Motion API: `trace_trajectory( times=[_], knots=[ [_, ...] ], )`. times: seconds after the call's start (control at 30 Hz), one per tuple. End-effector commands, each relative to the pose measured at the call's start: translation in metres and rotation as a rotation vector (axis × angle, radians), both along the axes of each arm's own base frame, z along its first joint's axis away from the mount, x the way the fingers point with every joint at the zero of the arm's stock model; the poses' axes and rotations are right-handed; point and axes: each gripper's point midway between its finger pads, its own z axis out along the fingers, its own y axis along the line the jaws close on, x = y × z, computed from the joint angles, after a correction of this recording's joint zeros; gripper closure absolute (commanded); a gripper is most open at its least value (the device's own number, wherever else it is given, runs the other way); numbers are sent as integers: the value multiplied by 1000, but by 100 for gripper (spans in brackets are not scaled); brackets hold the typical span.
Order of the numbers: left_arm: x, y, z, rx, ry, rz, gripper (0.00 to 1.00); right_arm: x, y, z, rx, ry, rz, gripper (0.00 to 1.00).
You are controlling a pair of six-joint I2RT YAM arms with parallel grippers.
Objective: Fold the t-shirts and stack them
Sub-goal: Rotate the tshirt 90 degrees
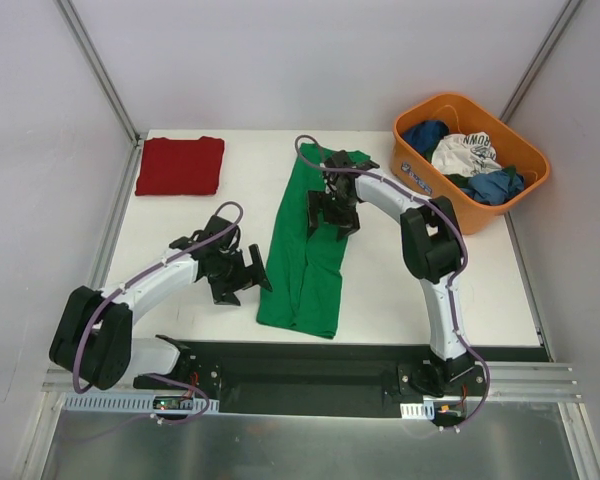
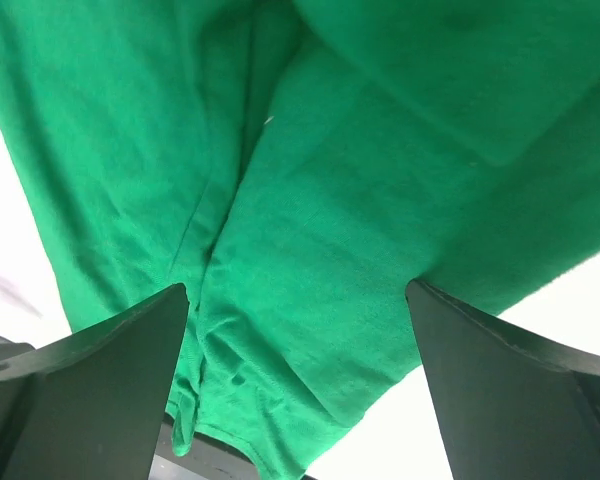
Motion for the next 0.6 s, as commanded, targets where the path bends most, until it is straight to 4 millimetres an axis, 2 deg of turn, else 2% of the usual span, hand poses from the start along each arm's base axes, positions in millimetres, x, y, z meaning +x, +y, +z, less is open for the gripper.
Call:
trace_trajectory(
  times=[0.0, 0.13, 0.2, 0.27, 0.37, 0.4, 0.43, 0.47, 0.5, 0.53, 0.57],
  knots=[
    [2, -19, 7, -88, 25, -77, 1, 12, -29, -14, -75, 23, -49, 3],
    [1, -29, -1, -120, 63, -88, 1, 28, -34, -4, -64, -26, -22, 3],
    [0, -37, -5, -126, 81, -107, 6, 32, -33, 3, -58, -51, 1, 3],
    [-2, -43, -5, -127, 89, -128, 14, 34, -29, 15, -36, -71, 23, 3],
    [-5, -40, -12, -107, 112, -114, 30, 31, -29, 33, -21, -117, 66, 3],
    [-7, -38, -14, -100, 118, -105, 37, 31, -31, 49, -12, -155, 71, 3],
    [-9, -36, -17, -91, 121, -102, 40, 33, -30, 55, -12, -188, 74, 3],
    [-12, -34, -21, -80, 129, -95, 43, 27, -34, 52, -25, -184, 78, 3],
    [-15, -35, -22, -79, 136, -100, 46, 25, -35, 65, -15, -218, 74, 3],
    [-17, -36, -24, -80, 141, -101, 53, 24, -34, 67, -15, -238, 70, 3],
    [-19, -38, -24, -80, 143, -112, 55, 21, -33, 70, -7, -248, 67, 3]
  ],
)
